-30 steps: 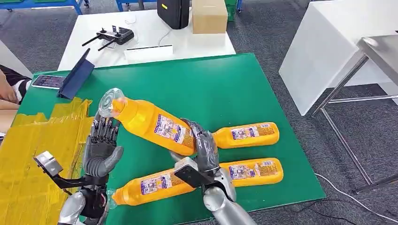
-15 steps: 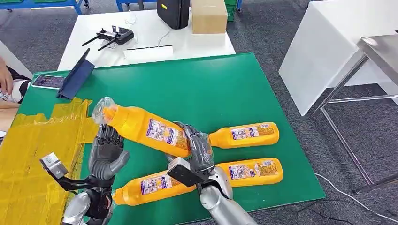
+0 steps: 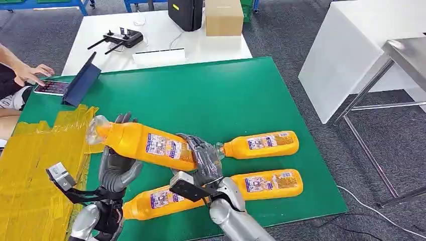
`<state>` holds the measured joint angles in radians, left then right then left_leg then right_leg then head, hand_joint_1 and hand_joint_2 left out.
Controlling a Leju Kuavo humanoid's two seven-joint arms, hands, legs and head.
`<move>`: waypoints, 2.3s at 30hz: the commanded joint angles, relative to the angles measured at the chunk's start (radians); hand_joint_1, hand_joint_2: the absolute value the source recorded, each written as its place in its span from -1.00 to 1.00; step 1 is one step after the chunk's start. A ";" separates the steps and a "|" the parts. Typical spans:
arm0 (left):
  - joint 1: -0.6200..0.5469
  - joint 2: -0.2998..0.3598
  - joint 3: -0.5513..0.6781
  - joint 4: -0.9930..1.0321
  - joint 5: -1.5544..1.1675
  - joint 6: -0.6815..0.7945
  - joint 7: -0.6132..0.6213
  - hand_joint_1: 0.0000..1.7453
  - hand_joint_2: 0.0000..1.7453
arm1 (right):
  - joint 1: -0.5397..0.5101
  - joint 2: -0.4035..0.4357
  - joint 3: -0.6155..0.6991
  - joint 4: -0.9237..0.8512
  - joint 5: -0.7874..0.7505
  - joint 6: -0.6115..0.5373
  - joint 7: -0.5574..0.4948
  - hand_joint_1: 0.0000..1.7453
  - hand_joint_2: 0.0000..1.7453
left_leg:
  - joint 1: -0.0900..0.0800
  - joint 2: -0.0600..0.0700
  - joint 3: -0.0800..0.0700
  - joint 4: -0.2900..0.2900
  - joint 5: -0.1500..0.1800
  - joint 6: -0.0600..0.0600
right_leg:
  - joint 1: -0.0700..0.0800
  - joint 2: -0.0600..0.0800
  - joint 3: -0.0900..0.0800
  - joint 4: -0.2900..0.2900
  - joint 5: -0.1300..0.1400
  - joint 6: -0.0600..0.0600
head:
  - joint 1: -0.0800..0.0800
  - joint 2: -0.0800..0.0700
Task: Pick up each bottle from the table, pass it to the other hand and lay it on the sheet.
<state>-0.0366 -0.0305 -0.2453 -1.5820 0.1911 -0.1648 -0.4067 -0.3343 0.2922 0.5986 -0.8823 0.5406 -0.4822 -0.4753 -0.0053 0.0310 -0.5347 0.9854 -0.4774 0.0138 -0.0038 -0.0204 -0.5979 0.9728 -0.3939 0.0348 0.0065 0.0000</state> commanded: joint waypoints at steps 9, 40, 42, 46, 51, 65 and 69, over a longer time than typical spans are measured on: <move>-0.061 0.019 -0.038 0.102 -0.004 -0.028 0.029 -1.00 1.00 | -0.048 -0.006 0.329 0.007 0.297 -0.075 0.085 1.00 1.00 | 0.001 -0.001 0.002 -0.001 0.000 -0.001 | 0.000 0.001 0.002 -0.001 -0.001 0.000 | 0.000 0.000; -0.037 -0.056 0.100 -0.083 0.059 0.173 -0.043 1.00 1.00 | 0.000 -0.064 0.255 -0.088 0.215 -0.124 0.135 1.00 1.00 | 0.001 -0.004 0.001 0.000 0.000 -0.001 | 0.001 -0.002 0.002 -0.002 0.000 0.000 | 0.000 0.000; -0.037 -0.056 0.100 -0.083 0.059 0.173 -0.043 1.00 1.00 | 0.000 -0.064 0.255 -0.088 0.215 -0.124 0.135 1.00 1.00 | 0.003 -0.007 0.004 0.000 -0.001 -0.002 | 0.002 -0.003 0.005 -0.002 -0.002 -0.001 | 0.000 0.000; -0.033 -0.050 0.105 -0.112 -0.002 0.253 -0.079 1.00 1.00 | 0.035 -0.070 0.201 -0.156 0.050 -0.030 0.098 -1.00 1.00 | 0.002 -0.006 0.003 0.000 0.000 -0.001 | 0.002 -0.003 0.004 -0.002 -0.001 0.000 | 0.000 0.000; -0.042 -0.011 0.125 -0.139 -0.310 0.545 -0.118 1.00 1.00 | 0.117 -0.142 0.131 -0.415 -0.138 0.130 0.070 -1.00 1.00 | 0.001 -0.005 0.000 0.001 0.000 -0.001 | 0.001 -0.002 0.001 -0.001 -0.001 0.000 | 0.000 0.000; -0.062 0.064 0.199 -0.068 -0.861 0.780 0.013 1.00 1.00 | 0.215 -0.196 -0.001 -0.611 -0.214 0.212 0.054 -1.00 -1.00 | 0.002 -0.006 0.003 0.001 -0.001 -0.002 | 0.001 -0.001 0.004 -0.001 -0.002 -0.001 | 0.000 0.000; -0.080 0.118 0.236 0.051 -1.396 0.829 0.237 1.00 1.00 | 0.215 -0.205 -0.018 -0.637 -0.212 0.234 0.048 -1.00 -1.00 | 0.000 -0.003 0.002 -0.001 0.000 -0.001 | 0.000 0.000 0.001 -0.001 0.000 0.000 | 0.000 0.000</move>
<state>-0.0501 -0.0023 -0.0710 -1.7208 -0.5876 0.5941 -0.4137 -0.1240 0.1388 0.6473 -1.4451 0.3307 -0.2724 -0.4177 -0.0054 0.0309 -0.5349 0.9854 -0.4775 0.0138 -0.0038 -0.0204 -0.5984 0.9726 -0.3940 0.0348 0.0065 0.0004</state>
